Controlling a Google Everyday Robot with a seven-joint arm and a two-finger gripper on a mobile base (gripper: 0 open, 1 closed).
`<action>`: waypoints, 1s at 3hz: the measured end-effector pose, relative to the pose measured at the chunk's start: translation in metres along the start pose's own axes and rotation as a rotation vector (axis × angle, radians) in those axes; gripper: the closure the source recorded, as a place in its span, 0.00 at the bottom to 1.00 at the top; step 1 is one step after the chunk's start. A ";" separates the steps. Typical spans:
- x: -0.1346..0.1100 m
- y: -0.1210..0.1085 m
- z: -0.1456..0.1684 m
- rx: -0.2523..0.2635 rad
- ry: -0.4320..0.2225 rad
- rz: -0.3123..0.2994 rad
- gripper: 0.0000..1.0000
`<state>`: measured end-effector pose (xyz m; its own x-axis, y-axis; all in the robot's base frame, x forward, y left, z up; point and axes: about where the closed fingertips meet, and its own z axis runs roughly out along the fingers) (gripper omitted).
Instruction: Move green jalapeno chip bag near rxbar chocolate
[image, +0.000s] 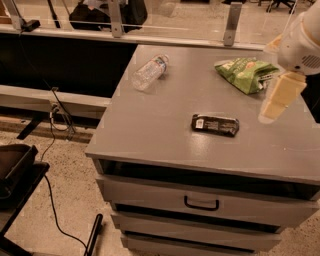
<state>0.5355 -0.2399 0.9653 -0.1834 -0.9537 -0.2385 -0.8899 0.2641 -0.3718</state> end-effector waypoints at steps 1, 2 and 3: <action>0.009 -0.055 0.029 0.029 0.008 0.032 0.00; 0.014 -0.102 0.060 0.051 -0.016 0.072 0.00; 0.021 -0.141 0.092 0.078 -0.020 0.122 0.00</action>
Offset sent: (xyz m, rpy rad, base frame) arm 0.1895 -0.0533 -0.0300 0.0907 -0.0731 -0.1197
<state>0.6955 -0.2839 0.9304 -0.2795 -0.9109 -0.3037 -0.8263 0.3893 -0.4071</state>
